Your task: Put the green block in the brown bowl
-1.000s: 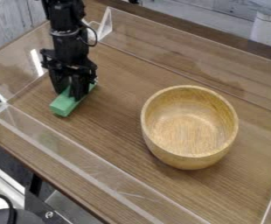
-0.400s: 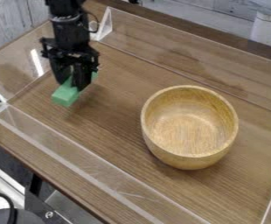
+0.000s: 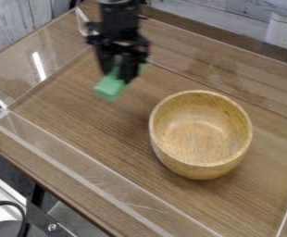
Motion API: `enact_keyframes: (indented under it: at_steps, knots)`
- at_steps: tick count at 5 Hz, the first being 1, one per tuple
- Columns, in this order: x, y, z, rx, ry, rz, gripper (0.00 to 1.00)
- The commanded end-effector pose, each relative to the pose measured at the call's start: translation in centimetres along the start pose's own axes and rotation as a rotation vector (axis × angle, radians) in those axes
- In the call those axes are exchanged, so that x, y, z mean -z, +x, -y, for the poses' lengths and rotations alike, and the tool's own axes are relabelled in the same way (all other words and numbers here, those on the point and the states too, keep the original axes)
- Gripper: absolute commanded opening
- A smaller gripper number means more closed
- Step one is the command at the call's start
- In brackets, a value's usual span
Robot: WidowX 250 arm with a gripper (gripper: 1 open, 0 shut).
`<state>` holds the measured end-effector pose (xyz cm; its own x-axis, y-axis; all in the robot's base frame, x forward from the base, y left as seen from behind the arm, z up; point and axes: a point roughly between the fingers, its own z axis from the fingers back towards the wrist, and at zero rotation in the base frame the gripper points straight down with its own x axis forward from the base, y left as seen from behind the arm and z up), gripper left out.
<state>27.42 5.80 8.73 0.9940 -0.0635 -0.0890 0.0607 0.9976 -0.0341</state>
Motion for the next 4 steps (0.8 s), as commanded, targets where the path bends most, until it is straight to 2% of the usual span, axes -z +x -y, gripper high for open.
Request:
enact_keyframes:
  at_steps: [1, 3, 4]
  knots:
    - [-2.8, 1.9, 4.0, 0.071, 0.023, 0.102, 0.00]
    - [-1.5, 3.2, 11.1, 0.174, 0.019, 0.089, 0.00]
    - [-0.5, 3.0, 13.0, 0.198, 0.016, 0.076, 0.00]
